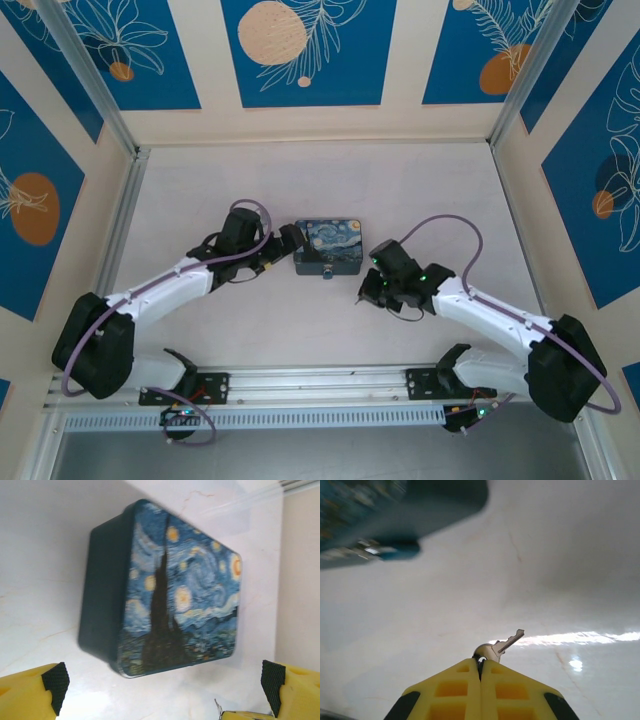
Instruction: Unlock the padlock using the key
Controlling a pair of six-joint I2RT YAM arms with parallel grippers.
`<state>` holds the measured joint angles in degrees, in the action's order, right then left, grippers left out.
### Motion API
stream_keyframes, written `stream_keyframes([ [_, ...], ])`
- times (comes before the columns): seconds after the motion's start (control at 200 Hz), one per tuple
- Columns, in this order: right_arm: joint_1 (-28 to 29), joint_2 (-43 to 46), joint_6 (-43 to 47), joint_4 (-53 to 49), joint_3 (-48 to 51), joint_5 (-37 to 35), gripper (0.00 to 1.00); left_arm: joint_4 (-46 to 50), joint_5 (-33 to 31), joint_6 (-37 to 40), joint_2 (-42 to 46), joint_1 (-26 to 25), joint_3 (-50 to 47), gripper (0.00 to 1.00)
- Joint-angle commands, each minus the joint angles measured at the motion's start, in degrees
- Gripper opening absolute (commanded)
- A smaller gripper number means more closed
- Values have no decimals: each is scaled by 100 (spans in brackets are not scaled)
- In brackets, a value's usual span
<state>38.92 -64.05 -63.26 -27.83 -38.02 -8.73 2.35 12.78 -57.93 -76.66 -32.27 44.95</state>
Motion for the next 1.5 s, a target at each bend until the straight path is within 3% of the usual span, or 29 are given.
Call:
stream_keyframes([
  [0.0,-313,191,103,75,-444,292,0,-590,301,-467,14,-82,172,100],
  [0.345,-1005,-544,-581,1222,-1471,731,0,-2387,513,-1575,-790,-398,259,98],
  [0.56,-1142,-1013,-1385,2005,-1596,942,0,-3374,177,-2108,-1024,-570,304,77],
  [0.73,-1184,-1189,-1798,2415,-1503,1062,0,-3573,-107,-2253,-1068,-642,313,59],
  [1.18,-1211,-1296,-2164,2788,-1314,1165,0,-4489,-293,-2678,-1687,-882,374,46],
  [1.495,-1207,-1310,-2232,2832,-1196,1155,0,-4542,-407,-2686,-1729,-974,423,36],
])
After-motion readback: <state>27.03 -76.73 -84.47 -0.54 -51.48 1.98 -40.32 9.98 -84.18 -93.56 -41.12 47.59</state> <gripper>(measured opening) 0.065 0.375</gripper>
